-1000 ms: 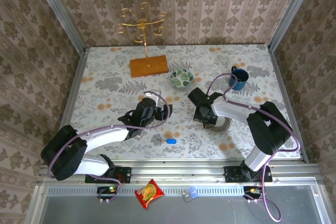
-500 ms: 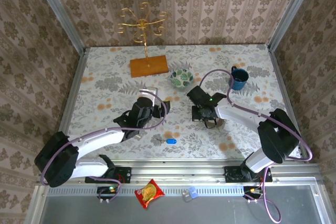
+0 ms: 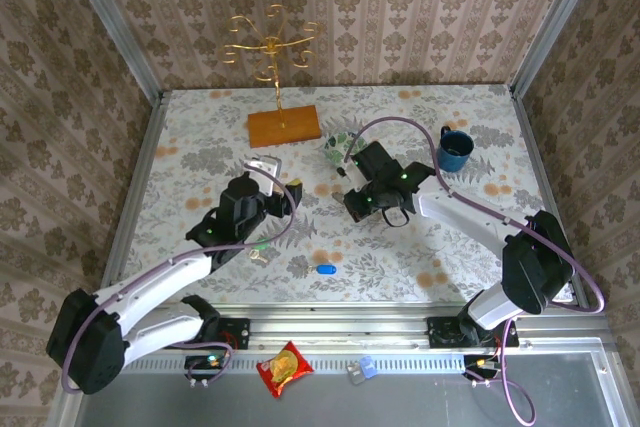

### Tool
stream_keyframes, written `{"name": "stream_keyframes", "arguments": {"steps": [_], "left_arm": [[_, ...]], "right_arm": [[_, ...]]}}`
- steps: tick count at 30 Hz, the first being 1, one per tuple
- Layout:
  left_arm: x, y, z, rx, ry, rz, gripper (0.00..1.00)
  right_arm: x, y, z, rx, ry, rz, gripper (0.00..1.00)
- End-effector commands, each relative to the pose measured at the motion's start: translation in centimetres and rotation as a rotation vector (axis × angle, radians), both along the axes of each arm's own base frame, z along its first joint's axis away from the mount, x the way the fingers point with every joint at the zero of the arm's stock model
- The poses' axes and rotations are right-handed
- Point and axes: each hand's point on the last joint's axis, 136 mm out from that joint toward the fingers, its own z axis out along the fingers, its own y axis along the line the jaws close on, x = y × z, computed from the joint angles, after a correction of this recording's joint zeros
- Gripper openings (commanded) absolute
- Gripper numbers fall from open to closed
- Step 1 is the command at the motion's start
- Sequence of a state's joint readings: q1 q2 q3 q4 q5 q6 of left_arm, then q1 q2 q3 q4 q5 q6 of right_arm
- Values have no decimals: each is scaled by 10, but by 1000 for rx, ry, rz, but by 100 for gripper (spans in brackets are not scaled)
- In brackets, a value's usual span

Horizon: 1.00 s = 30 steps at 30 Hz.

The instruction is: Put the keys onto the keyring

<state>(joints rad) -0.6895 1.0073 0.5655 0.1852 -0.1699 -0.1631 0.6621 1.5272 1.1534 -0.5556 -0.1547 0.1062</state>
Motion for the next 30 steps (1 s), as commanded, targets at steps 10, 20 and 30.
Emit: {"name": "stream_keyframes", "arguments": {"steps": [10, 20, 30], "left_arm": [[-51, -51, 17, 135, -284, -538, 64], [-78, -78, 7, 215, -466, -725, 54], [-82, -94, 5, 294, -580, -659, 58]], "right_arm": [[-8, 26, 40, 60, -111, 320, 0], [-3, 28, 55, 134, -61, 236, 0], [1, 23, 61, 201, 121, -74, 0]]}}
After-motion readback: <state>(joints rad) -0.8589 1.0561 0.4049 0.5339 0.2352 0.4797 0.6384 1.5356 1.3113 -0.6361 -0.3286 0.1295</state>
